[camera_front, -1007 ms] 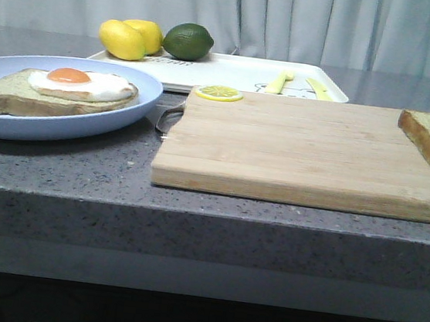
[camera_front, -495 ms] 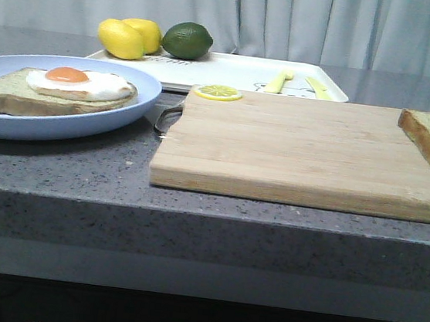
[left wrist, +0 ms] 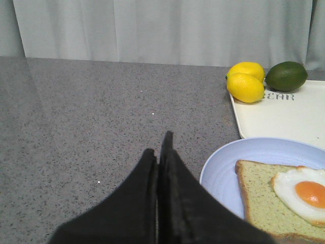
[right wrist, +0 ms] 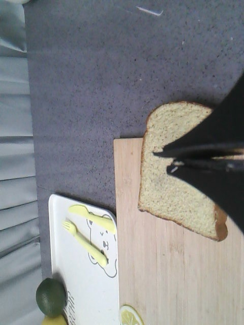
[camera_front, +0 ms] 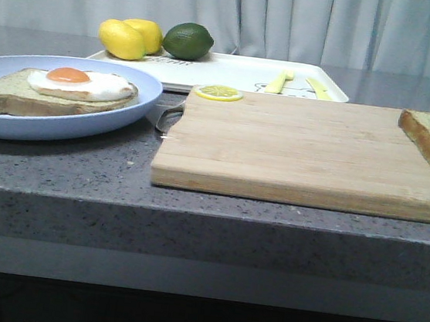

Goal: Place bread and move sandwich to tray
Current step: 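Close the right gripper on the edge of the plain bread slice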

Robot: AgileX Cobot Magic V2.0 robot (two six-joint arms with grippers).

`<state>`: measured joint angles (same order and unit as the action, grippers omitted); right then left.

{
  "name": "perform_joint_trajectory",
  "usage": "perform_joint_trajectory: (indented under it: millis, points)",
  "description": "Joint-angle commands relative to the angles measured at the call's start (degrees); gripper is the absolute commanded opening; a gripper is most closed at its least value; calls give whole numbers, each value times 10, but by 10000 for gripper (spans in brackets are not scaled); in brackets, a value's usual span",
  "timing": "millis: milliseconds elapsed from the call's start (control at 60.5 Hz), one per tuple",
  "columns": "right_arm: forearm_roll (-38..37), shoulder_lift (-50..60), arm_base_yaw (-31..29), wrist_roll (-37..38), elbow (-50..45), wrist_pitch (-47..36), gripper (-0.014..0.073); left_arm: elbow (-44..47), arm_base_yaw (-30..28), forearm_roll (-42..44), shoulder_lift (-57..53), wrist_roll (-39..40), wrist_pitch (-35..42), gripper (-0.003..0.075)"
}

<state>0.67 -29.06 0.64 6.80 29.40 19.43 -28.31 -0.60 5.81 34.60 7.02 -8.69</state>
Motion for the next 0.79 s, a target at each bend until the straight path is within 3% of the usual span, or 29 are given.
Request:
perform_joint_trajectory:
  millis: [0, 99, 165, 264, 314, 479, 677, 776]
  points:
    - [0, -13, -3, -1, 23, -67, 80, -23, -1, -20, 10, 3, 51, -6]
    - [0, -13, -3, -1, 23, -69, 315, -23, -1, -20, 12, 3, 62, 146]
    - [0, -13, -3, -1, 21, -68, 489, -23, -1, -20, 13, 3, 66, 353]
    - [1, -13, -3, -1, 21, -68, 642, -23, -1, -20, 13, 3, 66, 633]
    - [7, -13, -3, -1, 21, -68, 662, -23, -1, -20, 13, 3, 66, 708]
    - [38, -34, -3, -1, 44, -33, 643, -23, -1, -20, 13, 3, 66, 640]
    - [14, -182, -6, 0, 196, 135, 643, -23, -1, -20, 13, 3, 66, 560]
    - [-3, -254, -18, 24, 254, 176, 643, -23, -1, -20, 13, 3, 66, 522]
